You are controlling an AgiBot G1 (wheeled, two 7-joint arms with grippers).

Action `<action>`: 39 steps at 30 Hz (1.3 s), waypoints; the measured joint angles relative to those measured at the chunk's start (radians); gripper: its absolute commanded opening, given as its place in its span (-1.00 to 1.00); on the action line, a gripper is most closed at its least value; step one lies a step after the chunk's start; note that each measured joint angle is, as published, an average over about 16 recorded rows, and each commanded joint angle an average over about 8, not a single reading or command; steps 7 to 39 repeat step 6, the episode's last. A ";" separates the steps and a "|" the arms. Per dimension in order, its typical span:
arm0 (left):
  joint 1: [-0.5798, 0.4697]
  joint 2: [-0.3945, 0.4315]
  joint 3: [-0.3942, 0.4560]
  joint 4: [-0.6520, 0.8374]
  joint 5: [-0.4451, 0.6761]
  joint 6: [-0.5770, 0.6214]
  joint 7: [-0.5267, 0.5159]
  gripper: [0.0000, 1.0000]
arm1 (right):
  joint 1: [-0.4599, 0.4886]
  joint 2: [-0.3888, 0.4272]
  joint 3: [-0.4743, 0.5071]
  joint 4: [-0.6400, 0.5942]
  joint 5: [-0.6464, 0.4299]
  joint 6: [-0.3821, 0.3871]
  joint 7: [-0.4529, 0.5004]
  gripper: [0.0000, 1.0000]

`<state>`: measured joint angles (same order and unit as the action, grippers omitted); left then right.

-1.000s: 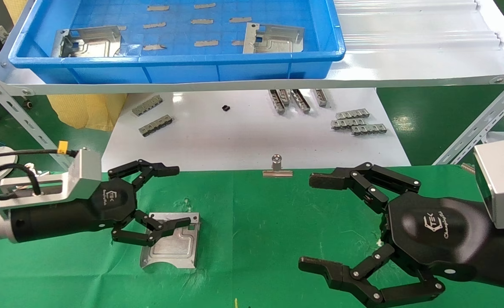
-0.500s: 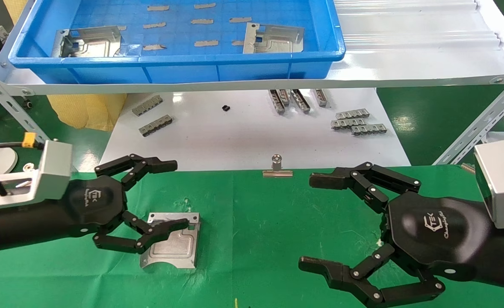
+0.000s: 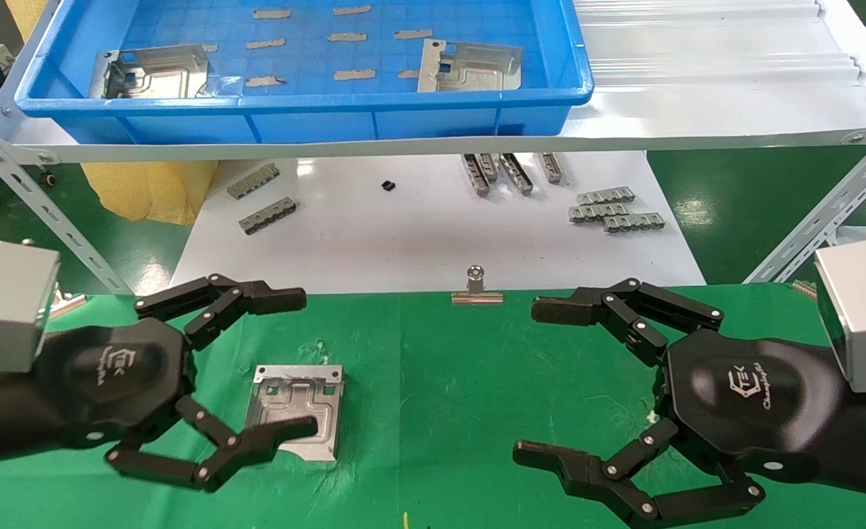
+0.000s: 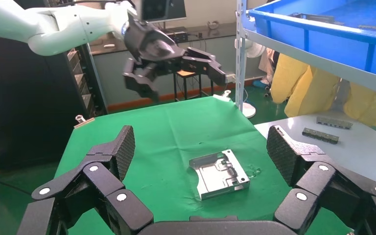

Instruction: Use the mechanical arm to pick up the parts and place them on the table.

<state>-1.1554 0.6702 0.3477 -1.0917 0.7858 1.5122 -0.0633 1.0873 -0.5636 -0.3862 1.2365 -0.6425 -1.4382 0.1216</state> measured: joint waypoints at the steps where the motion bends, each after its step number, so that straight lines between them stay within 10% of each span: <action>1: 0.004 -0.003 -0.004 -0.010 -0.003 -0.001 -0.007 1.00 | 0.000 0.000 0.000 0.000 0.000 0.000 0.000 1.00; 39: 0.027 -0.019 -0.022 -0.063 -0.018 -0.005 -0.041 1.00 | 0.000 0.000 0.000 0.000 0.000 0.000 0.000 1.00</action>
